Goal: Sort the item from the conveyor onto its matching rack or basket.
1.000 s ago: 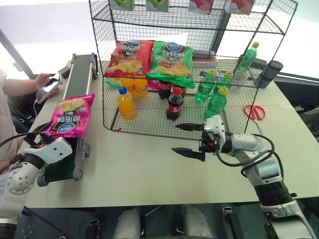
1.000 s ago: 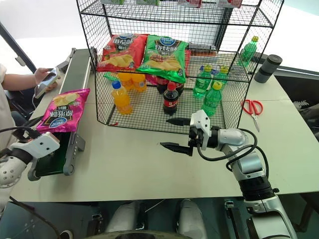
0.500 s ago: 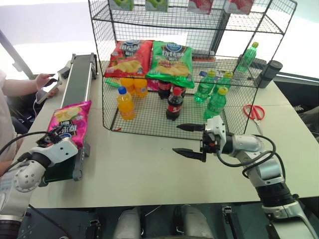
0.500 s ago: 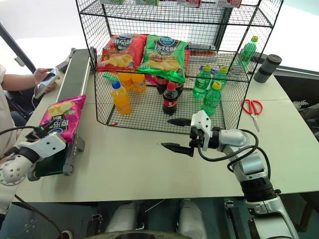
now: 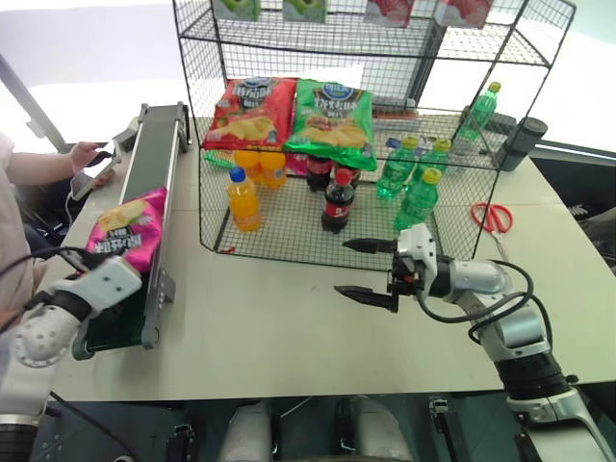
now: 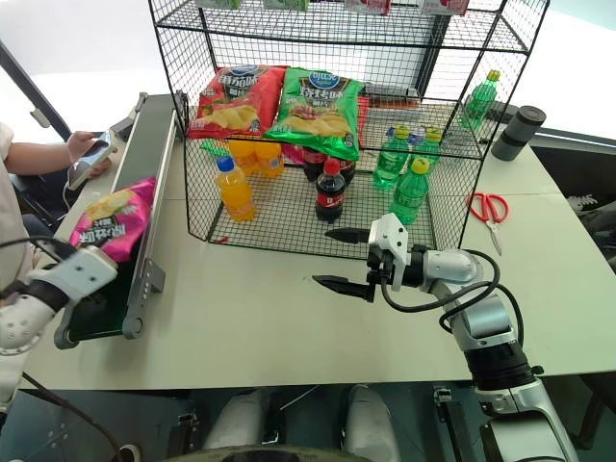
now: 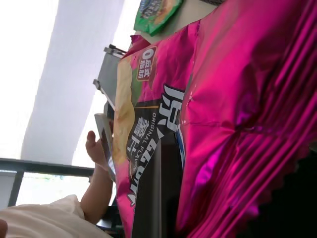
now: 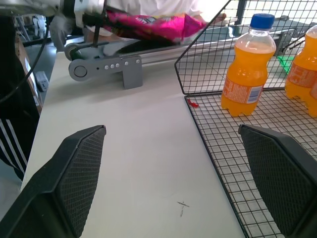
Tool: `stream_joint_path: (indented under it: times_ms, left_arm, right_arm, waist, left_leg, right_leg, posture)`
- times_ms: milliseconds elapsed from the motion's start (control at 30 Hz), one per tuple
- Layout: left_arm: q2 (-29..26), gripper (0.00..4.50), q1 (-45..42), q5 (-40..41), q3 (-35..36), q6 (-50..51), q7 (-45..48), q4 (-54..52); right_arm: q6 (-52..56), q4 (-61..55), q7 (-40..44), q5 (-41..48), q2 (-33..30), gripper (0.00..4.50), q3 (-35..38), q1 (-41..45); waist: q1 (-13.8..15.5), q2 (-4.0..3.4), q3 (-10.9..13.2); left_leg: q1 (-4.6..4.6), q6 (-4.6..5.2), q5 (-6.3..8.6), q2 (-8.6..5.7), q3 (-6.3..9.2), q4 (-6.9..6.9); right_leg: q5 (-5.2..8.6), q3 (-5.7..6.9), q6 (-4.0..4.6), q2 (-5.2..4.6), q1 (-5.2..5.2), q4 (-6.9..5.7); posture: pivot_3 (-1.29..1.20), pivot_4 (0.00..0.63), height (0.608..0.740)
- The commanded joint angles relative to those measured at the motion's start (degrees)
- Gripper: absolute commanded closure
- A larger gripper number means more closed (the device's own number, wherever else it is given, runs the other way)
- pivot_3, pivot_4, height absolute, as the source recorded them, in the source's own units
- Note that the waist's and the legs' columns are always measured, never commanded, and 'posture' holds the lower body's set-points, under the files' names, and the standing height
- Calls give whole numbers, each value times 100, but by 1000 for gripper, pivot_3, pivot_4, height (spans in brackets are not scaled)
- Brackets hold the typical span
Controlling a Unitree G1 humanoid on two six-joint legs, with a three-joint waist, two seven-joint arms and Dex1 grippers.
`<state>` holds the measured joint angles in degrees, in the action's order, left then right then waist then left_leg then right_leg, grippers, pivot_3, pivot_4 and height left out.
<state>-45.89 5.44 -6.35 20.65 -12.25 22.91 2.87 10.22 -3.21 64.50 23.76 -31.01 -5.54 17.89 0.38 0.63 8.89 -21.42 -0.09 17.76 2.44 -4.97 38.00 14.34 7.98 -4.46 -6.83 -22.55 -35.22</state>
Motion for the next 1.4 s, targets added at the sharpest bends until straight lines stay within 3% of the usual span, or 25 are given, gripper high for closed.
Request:
stream_joint_path:
  times_ms: [33, 133, 233, 300, 400, 500, 600, 767, 933, 1233, 1400]
  left_arm:
    - [-217, 4435, -67, 1557, 932, 287, 826, -572]
    - [-313, 4435, -32, 2345, 1321, 687, 1333, -848]
    - [-567, 4435, 405, 4551, 1918, 2397, 2432, -1777]
    - [-739, 4435, 673, 5233, 2176, 3124, 2772, -2110]
    - [-1212, 4435, 995, 6950, 2728, 4686, 3081, -2670]
    - [-1518, 4435, 596, 8845, 2637, 5512, 2660, -2956]
    - [-1401, 4435, 48, 9722, 2013, 5724, 2224, -3090]
    - [-657, 4435, -1340, 10406, 247, 5891, 1587, -2995]
    - [111, 4435, -2458, 10549, -636, 6154, 1488, -2369]
    - [791, 4435, -2975, 10396, -1075, 6639, 1685, -1741]
    - [1158, 4435, -2964, 10114, -1131, 6669, 1672, -1603]
  right_arm:
    - [-131, -62, 23, 18, -24, 0, 121, 116]
    - [-180, -1, 28, -14, -4, 0, 105, 147]
    - [-208, 58, 57, -13, 25, 0, 87, 198]
    - [-188, 82, 89, 24, 19, 0, 104, 225]
    - [-55, 85, 181, 147, -57, 0, 194, 236]
    - [1155, -233, 311, 1066, -286, 0, 518, 71]
    - [2320, -547, 527, 1931, -731, 0, 771, -201]
    - [3650, -856, 338, 3053, -1095, 0, 1311, -429]
    - [4129, -1155, -257, 3691, -829, 0, 1577, -240]
    - [4369, -1380, -782, 4280, -655, 0, 1883, -167]
    - [4532, -1665, -901, 4447, -627, 0, 1706, -260]
  waist:
    - [-8, 0, 0]
    - [-19, -5, 2]
    - [-56, -1, 1]
    - [-109, -5, 4]
    - [-112, -4, 7]
    - [-88, -6, 8]
    - [-19, -13, 7]
    - [24, -24, 6]
    - [20, -15, 1]
    - [34, -13, 2]
    - [33, -12, 2]
  left_leg:
    - [0, 0, 0, 0, 0, 0]
    - [1, -2, -1, 0, -1, 0]
    - [0, -4, -2, 0, -1, 0]
    - [-2, -6, -3, 0, 0, 0]
    - [0, -12, -7, -1, 4, 1]
    - [2, -15, -9, -4, 10, 1]
    - [3, -11, -6, -13, 19, 3]
    - [5, -11, -7, -17, 17, 2]
    - [5, -14, -10, -29, 20, 6]
    - [-1, -16, -12, -41, 24, 5]
    - [0, -16, -12, -41, 26, 4]
  right_leg:
    - [0, 0, 0, 0, 0, 0]
    - [0, 0, 0, 0, 1, 1]
    - [0, 0, 0, 3, 2, 0]
    - [0, 0, 0, 3, 2, 2]
    - [0, 0, 0, 7, 3, -1]
    - [1, 1, 1, 13, 9, -2]
    - [1, -4, 2, 5, 17, 4]
    - [1, -2, 3, 14, 19, 2]
    - [-4, -4, 9, 29, 20, 3]
    - [-3, -5, 7, 27, 21, 10]
    - [-3, -5, 7, 28, 20, 9]
  posture:
    - [0, 150, 740]
    - [0, 150, 740]
    - [0, 150, 740]
    - [0, 150, 740]
    - [0, 150, 740]
    - [0, 150, 740]
    - [0, 150, 740]
    - [0, 150, 740]
    - [0, 150, 740]
    - [0, 150, 740]
    - [0, 150, 740]
